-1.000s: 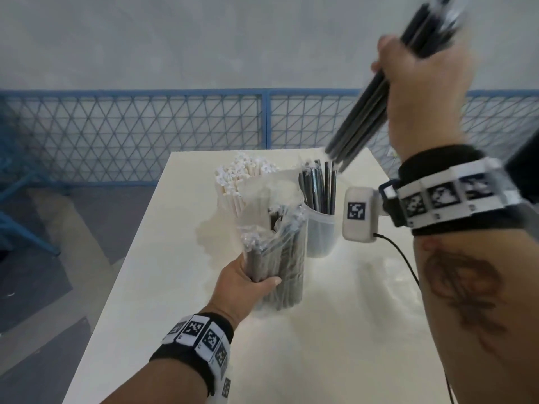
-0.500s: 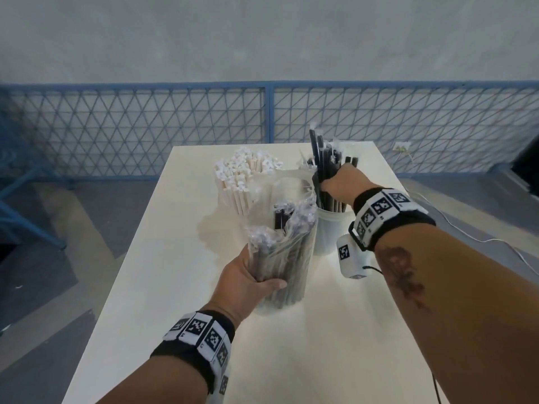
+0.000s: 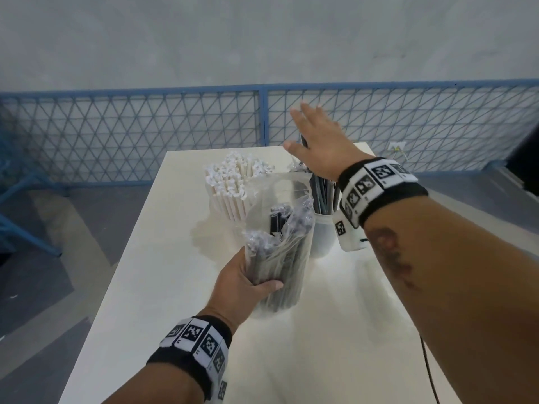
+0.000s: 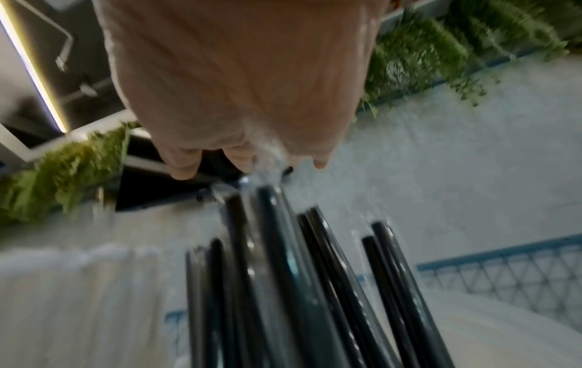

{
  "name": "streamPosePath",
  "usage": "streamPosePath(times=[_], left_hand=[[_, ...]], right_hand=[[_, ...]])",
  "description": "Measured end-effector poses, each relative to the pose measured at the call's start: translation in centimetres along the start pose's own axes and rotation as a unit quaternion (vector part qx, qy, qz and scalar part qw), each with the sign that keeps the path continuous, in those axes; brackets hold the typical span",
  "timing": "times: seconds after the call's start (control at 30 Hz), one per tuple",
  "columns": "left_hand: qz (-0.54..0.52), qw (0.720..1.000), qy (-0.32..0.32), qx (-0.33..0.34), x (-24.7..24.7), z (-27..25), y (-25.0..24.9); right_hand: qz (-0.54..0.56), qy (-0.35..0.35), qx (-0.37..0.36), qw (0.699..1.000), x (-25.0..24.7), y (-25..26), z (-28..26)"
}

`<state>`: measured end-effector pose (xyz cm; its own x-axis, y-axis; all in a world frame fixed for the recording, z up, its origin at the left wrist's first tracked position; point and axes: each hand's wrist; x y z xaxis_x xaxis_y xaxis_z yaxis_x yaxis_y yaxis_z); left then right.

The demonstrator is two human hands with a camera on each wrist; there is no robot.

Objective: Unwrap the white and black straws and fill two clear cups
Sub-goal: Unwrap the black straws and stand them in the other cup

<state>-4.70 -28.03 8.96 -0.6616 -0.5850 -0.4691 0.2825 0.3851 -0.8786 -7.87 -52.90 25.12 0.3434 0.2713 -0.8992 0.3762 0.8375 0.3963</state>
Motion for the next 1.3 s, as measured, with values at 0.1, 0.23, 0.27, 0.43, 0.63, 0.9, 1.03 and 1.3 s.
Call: streamPosePath(times=[0.1,0.23,0.27,0.43,0.63,0.9,1.03,1.3], left_hand=[[0.007,1.000,-0.002,0.000,-0.1,0.0,0.0],[0.013,1.000,-0.012,-0.004,0.0,0.2,0.4],[0.014,1.000,-0.015,-0.007,0.0,0.2,0.4],[0.011,1.000,-0.009,-0.014,0.1,0.4,0.2],[-0.008,1.000,-0.028,0.007,0.9,0.1,0.4],[-0.008,0.997,-0.053,0.057,0.6,0.1,0.1],[0.040,0.994,-0.054,0.082,-0.3,0.5,-0.4],[0.055,0.996,-0.006,0.076,0.1,0.2,-0.2]], right_hand=[[-0.040,0.095,0.044,0.994,1.6,-1.5,1.0],[-0.043,0.154,0.095,0.983,2.2,-1.8,0.4],[-0.051,0.163,0.097,0.981,2.1,-1.5,0.2],[0.038,-0.004,0.044,0.998,-0.3,1.3,-1.1],[0.134,0.017,-0.070,0.988,-2.5,9.1,-8.9],[-0.002,0.252,-0.092,0.963,-1.0,8.1,-10.2],[-0.057,0.261,-0.073,0.961,-1.3,7.6,-9.5],[0.075,0.275,0.001,0.958,2.3,6.7,-8.8]])
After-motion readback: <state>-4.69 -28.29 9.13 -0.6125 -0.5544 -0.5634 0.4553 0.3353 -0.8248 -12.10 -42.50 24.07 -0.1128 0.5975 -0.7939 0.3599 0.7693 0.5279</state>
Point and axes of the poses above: each hand's wrist, its own z-axis towards the middle knuckle, its own x-axis out of the palm, y = z × x, and after that the axes turned 11 degrees about z, right-handed
